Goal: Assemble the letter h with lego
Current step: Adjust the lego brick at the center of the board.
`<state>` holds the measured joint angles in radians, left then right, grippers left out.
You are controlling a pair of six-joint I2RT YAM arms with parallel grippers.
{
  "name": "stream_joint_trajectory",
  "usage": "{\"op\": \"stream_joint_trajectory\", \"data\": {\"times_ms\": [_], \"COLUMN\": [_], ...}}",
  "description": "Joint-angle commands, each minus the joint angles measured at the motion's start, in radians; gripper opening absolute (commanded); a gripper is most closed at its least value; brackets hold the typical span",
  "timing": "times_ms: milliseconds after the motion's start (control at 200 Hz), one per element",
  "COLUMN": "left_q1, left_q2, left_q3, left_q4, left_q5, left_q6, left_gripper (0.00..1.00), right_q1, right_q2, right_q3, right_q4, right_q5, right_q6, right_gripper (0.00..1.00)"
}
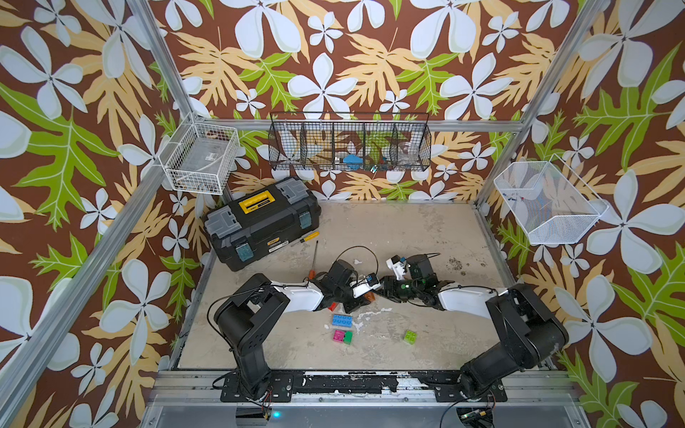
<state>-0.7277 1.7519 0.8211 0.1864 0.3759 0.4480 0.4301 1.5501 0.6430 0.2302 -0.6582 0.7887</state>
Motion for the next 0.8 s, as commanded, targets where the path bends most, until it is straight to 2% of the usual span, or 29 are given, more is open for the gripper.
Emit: {"op": "stream_joint_trajectory", "data": {"times_ms": [0,135,275,430,630,796], "left_q1": [0.001,-0.003,-0.017,-0.054,-0.062,-0.045], "left_q2": [-0.013,0.001,0.073,0.117,0.129,0.041], "left_q3": [0.027,0.073,0.155,0.191,0.213,0.185], "left_q4": [-0.072,-0.143,-0.25,-0.291,-0.332,-0.329], "left_q5": [-0.04,-0.08,-0.168,-0.265,-0.289,-0.212], "left_q6": [0.018,0.018,0.028,0.056,0.076,0.08], "left_gripper": [0.27,0.27,0.3,0.33,0.49,0.64], "right_q1": [-0.025,-0.089,-0.11,-0.123,-0.123,-0.123], "right_q2": [-0.072,-0.188,-0.308,-0.346,-0.292,-0.218], "right_q3": [0.01,0.014,0.016,0.036,0.057,0.074], "right_q4": [-0.13,-0.248,-0.345,-0.429,-0.447,-0.408], "right_q5": [0.144,0.277,0.513,0.626,0.641,0.568], "right_q6": [-0.046,-0.07,-0.133,-0.185,-0.244,-0.298], "right_gripper": [0.57,0.57,0.58,0.58,0.58,0.56]}}
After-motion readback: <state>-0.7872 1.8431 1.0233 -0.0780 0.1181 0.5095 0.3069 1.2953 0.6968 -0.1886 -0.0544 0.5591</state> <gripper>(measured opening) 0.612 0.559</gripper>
